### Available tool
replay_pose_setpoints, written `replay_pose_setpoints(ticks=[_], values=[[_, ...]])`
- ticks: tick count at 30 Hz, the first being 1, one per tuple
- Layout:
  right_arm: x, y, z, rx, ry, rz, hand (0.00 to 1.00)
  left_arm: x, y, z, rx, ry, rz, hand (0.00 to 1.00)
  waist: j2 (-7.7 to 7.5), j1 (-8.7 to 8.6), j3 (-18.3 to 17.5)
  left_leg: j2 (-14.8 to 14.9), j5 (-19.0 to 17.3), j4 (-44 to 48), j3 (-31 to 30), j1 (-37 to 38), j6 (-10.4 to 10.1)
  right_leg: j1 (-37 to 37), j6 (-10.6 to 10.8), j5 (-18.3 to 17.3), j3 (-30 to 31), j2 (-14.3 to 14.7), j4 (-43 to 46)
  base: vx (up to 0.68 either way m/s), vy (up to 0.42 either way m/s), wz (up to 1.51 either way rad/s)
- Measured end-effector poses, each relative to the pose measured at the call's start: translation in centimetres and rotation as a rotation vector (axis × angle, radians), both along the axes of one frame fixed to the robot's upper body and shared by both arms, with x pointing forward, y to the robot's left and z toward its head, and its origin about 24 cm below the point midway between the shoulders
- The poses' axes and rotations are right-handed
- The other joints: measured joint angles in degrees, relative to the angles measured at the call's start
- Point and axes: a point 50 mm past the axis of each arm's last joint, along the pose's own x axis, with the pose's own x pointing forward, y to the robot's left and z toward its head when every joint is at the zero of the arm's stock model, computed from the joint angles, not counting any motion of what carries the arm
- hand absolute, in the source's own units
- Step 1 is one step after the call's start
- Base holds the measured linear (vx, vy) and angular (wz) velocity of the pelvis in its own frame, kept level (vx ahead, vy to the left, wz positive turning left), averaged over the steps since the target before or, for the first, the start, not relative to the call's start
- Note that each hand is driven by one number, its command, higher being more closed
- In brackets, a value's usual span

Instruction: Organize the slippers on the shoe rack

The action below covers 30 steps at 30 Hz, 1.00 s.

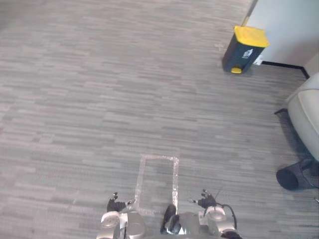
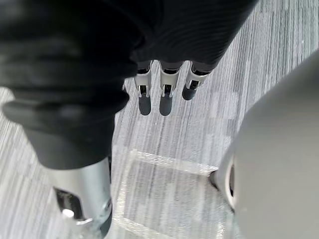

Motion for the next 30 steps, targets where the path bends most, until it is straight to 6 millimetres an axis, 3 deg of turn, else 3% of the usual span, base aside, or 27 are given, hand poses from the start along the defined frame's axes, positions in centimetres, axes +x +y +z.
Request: replay_pose_setpoints(ticks=[1,2,3,4,5,6,10,13,16,18,20,21,25,28,29,30], values=[[0.0,0.1,0.0,0.003,0.001,-0.004,0.0,0.1,-0.1,0.1,-0.002,-0.008,0.0,0.0,-0.24,0.29,0.1,-2.3,-0.2,-6.5,-2.7,-0.5,-0.2,0.9,0.4,0.1,1.8,-0.4,-0.5,0.32,0.277,-1.05],[0.2,0.3,0.1,0.008,-0.004,-0.003,0.0,0.3,-0.2,0.2,-0.003,-0.019,0.003,0.0,-0.96,0.72,0.5,-7.2,0.4,-18.5,-10.1,-0.6,-1.0,1.2,2.1,-0.3,5.4,-1.8,-0.1,0.29,0.294,-1.22],[0.2,0.4,0.1,0.008,-0.005,-0.001,0.0,0.4,-0.2,0.2,-0.004,-0.022,0.002,0.0,-0.98,0.94,0.5,-9.4,2.0,-24.2,-15.5,-0.3,-1.4,1.0,3.1,-0.7,7.6,-2.2,0.3,0.33,0.375,-1.57],[0.2,0.1,0.0,0.0,0.002,0.0,0.0,0.2,-0.4,0.1,-0.013,-0.018,0.009,0.0,-0.52,1.49,0.6,-10.9,9.5,-27.7,-19.6,1.4,-3.0,0.9,5.0,-1.6,11.0,-2.3,1.8,0.21,0.259,-1.31],[0.0,0.3,-0.1,0.005,0.01,0.0,0.0,0.2,-0.4,0.1,-0.021,-0.015,0.016,0.0,-0.81,1.75,0.8,-11.4,10.6,-27.5,-18.7,2.6,-1.8,0.8,5.9,-2.1,12.6,-2.4,2.4,0.27,0.322,-1.3],[-0.2,0.9,-0.2,0.021,0.01,0.0,0.0,-0.1,0.1,-0.1,-0.007,0.0,0.014,0.0,-2.15,1.34,0.0,-11.7,8.4,-26.6,-15.1,3.4,-1.2,1.0,6.9,-2.6,14.1,-4.0,3.3,0.23,0.251,-0.91],[-1.2,1.0,-0.5,0.031,0.028,-0.01,0.0,-0.4,0.3,-0.2,-0.005,0.015,0.027,0.0,-3.0,1.83,-0.7,-11.2,3.8,-24.3,-5.3,6.9,2.6,-3.4,9.6,-4.7,14.3,-7.5,13.2,0.2,0.318,-1.23],[-0.7,1.0,-0.3,0.033,0.007,0.006,0.0,-1.2,0.8,-0.7,0.011,0.058,0.011,0.0,-3.2,0.8,-0.8,-11.3,3.0,-27.4,2.5,13.5,4.1,-7.8,8.8,-4.6,2.9,-13.7,26.8,0.11,0.192,-1.13],[-0.5,1.0,-0.3,0.032,0.014,0.024,0.0,-1.5,1.3,-0.8,0.027,0.076,0.003,0.0,-3.31,0.35,-0.9,-10.6,3.0,-31.1,7.5,17.3,4.0,-8.0,6.9,-4.3,-7.9,-17.3,26.2,0.09,0.071,-0.94],[-0.2,0.7,-0.3,0.016,0.016,0.047,0.0,-1.7,1.4,-0.9,0.03,0.086,0.002,0.0,-2.93,-0.14,-0.8,-9.5,3.2,-33.0,10.9,18.8,3.6,-8.0,7.0,-4.3,-12.8,-17.2,21.2,0.09,-0.021,-1.0],[0.2,0.5,-0.2,-0.003,0.015,0.073,0.0,-1.9,1.8,-0.9,0.044,0.097,-0.006,0.0,-3.34,-0.26,-0.8,-9.2,3.4,-35.2,15.2,20.7,1.8,-8.4,6.8,-0.9,-19.2,-17.2,12.1,0.16,-0.085,-1.06],[0.3,-0.1,-0.2,-0.02,0.016,0.075,0.0,-1.9,2.0,-1.0,0.052,0.106,-0.018,0.0,-3.26,-0.56,-0.6,-8.9,3.4,-35.7,15.4,21.6,0.7,-8.5,3.9,0.4,-19.8,-16.0,11.3,0.2,-0.106,-0.84],[-0.2,-2.2,-0.3,-0.068,0.037,0.056,0.0,-1.6,1.3,-1.0,0.045,0.11,-0.076,0.0,-1.25,-0.95,-0.5,-7.0,2.2,-35.1,11.4,21.6,-1.0,-8.7,3.4,-1.9,-18.2,-12.2,10.8,0.2,-0.155,-0.44],[-0.9,-2.9,-0.5,-0.078,0.055,0.019,0.0,-0.7,1.0,-0.7,0.051,0.085,-0.115,0.0,0.02,-1.17,-0.5,-0.7,1.8,-14.4,6.3,14.0,-2.2,-4.7,3.4,-3.0,-18.1,-7.8,7.1,0.17,-0.156,-0.08],[-1.0,-3.2,-0.5,-0.092,0.058,0.028,0.0,-0.6,0.7,-0.7,0.05,0.08,-0.131,0.0,1.38,-0.89,-0.4,2.0,3.9,-5.3,4.2,11.3,-2.9,-2.4,3.1,-3.0,-16.6,-5.5,5.3,0.21,-0.03,-0.59],[-1.2,-3.4,-0.5,-0.105,0.067,0.039,0.0,-0.7,0.4,-0.7,0.049,0.08,-0.147,0.0,2.41,-0.27,-1.0,2.8,3.2,0.8,2.3,8.4,-2.9,-1.1,2.2,-3.2,-14.7,-4.2,4.2,0.22,0.016,-0.7]])
